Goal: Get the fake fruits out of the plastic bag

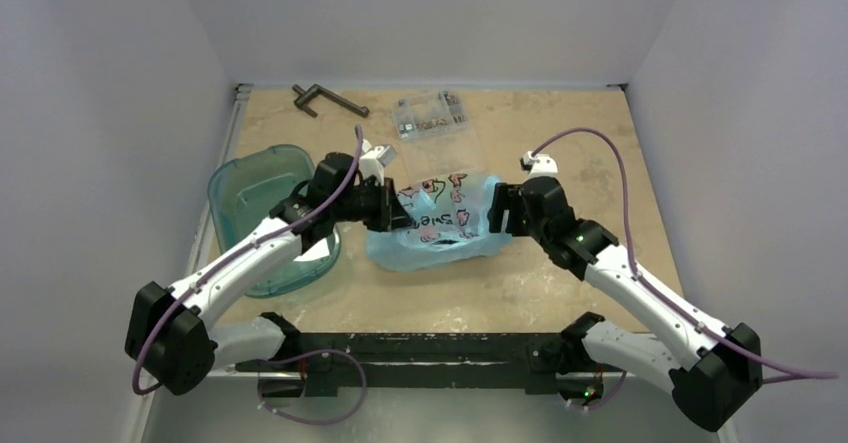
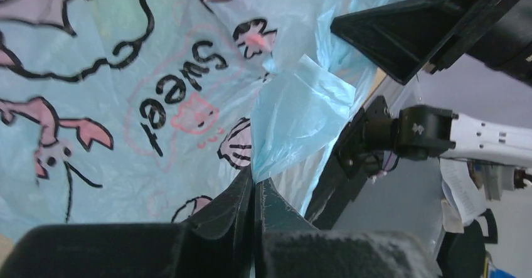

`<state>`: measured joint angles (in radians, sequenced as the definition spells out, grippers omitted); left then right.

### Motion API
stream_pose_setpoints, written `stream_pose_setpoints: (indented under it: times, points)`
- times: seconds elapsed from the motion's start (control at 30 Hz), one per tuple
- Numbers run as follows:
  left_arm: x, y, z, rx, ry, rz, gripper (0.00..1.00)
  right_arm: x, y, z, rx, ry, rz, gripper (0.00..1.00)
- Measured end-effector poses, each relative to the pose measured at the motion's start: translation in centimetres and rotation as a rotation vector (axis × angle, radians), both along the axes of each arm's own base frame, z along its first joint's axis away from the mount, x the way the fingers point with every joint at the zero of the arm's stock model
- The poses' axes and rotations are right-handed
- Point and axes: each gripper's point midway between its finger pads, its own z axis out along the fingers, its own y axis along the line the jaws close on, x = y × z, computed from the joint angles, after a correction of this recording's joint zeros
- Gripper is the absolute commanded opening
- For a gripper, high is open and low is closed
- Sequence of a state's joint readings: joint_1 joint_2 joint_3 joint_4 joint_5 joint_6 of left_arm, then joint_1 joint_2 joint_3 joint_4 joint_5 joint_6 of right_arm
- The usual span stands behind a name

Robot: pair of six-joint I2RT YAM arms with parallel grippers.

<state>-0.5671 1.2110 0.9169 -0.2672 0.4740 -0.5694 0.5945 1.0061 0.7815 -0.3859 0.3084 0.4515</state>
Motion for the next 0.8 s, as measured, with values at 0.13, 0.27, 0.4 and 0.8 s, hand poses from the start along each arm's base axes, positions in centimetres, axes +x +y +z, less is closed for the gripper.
stream_pose_setpoints:
  times: [0.13, 0.27, 0.4, 0.8]
  points:
    - [-2.9, 0.0, -0.7, -0.026, 0.042, -0.026, 0.01, -2.6, 0.4, -0.2, 0.084, 0.047, 0.047, 0.99]
    - [-3.9, -0.6, 2.4, -0.102, -0.038, -0.058, 0.08, -4.2, 1.4, 1.9, 0.210, 0.041, 0.078, 0.99]
    - [-4.5, -0.7, 3.8, -0.134, -0.075, -0.074, 0.08, -5.9, 2.4, 2.5, 0.313, 0.106, 0.096, 0.99]
    - [-7.0, -1.9, 2.6, -0.124, -0.041, -0.145, 0.12, -9.3, 5.0, -0.8, 0.638, 0.290, 0.052, 0.83]
